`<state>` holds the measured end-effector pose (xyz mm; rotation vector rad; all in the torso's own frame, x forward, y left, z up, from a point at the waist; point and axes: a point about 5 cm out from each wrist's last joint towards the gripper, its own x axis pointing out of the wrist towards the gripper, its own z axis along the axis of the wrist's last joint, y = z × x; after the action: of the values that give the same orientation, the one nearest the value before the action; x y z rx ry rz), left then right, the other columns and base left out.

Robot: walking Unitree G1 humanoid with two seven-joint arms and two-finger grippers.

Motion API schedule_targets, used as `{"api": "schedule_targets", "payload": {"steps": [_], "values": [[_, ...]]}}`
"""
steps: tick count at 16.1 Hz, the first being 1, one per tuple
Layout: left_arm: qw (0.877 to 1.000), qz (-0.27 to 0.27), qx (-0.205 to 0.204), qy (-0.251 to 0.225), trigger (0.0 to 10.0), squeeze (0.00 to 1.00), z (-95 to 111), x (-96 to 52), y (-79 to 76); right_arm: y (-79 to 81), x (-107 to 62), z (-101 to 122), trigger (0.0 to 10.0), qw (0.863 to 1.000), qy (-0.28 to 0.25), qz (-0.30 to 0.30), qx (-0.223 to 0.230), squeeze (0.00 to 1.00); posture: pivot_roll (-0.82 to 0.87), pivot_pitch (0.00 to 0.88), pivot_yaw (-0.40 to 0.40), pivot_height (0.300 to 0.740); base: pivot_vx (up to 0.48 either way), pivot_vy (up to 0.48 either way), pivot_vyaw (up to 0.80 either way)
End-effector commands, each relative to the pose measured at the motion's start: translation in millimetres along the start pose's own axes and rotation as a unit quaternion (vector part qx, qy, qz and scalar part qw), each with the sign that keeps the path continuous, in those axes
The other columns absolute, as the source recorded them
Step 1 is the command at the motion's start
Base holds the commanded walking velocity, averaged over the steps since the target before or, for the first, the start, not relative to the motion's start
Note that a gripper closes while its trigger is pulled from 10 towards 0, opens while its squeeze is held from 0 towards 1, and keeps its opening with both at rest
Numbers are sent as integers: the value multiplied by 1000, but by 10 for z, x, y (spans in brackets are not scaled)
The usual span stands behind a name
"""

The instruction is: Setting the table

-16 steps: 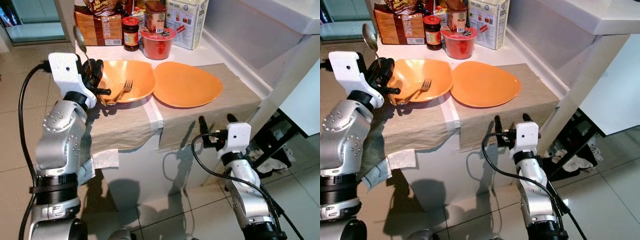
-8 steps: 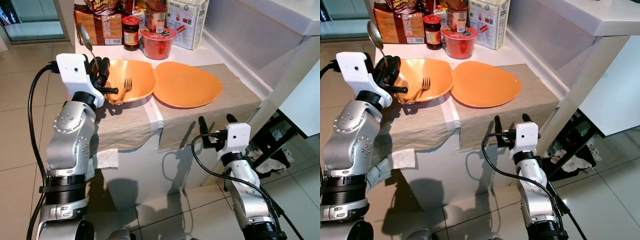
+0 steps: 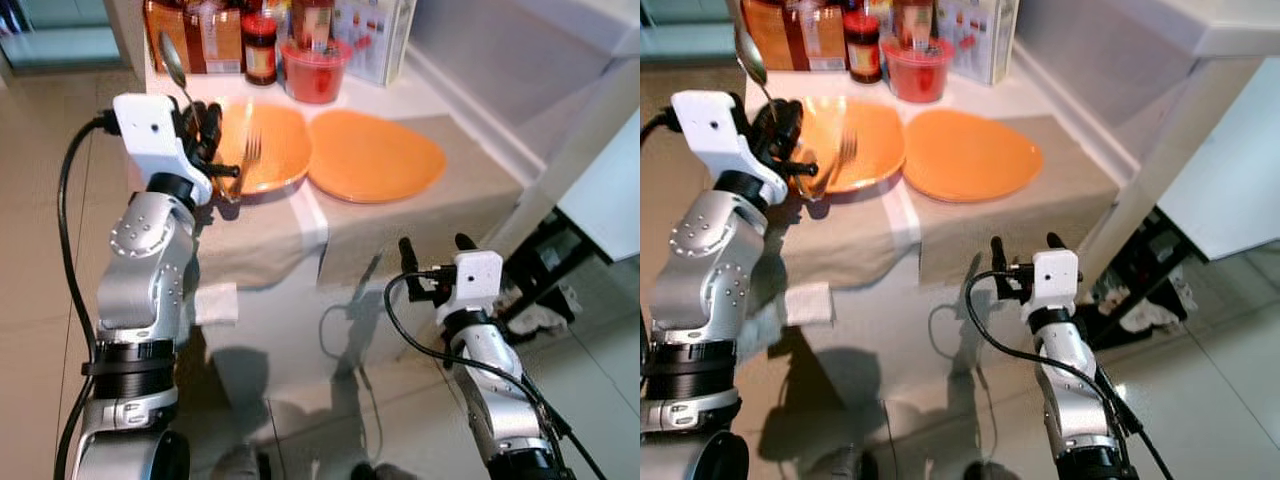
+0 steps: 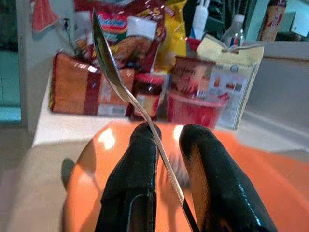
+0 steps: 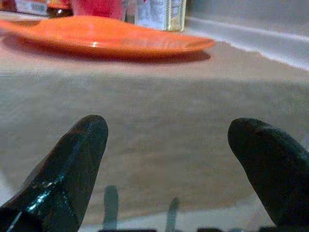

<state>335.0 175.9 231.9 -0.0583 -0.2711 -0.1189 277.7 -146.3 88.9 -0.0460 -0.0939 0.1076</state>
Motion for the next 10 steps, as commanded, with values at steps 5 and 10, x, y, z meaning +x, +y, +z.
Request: {"api": "schedule_targets", "payload": {"steps": [5, 10], "values": [[1000, -3, 20, -9, 1020, 0, 38, 31, -24, -34, -17, -15, 10000, 1000, 3, -6, 3, 0, 125, 0, -63, 740, -285, 0, 0], [999, -5, 27, -19, 0, 0, 83, 44, -32, -33, -20, -20, 10000, 1000, 4, -5, 1, 0, 124, 0, -63, 740, 0, 0, 0]]}}
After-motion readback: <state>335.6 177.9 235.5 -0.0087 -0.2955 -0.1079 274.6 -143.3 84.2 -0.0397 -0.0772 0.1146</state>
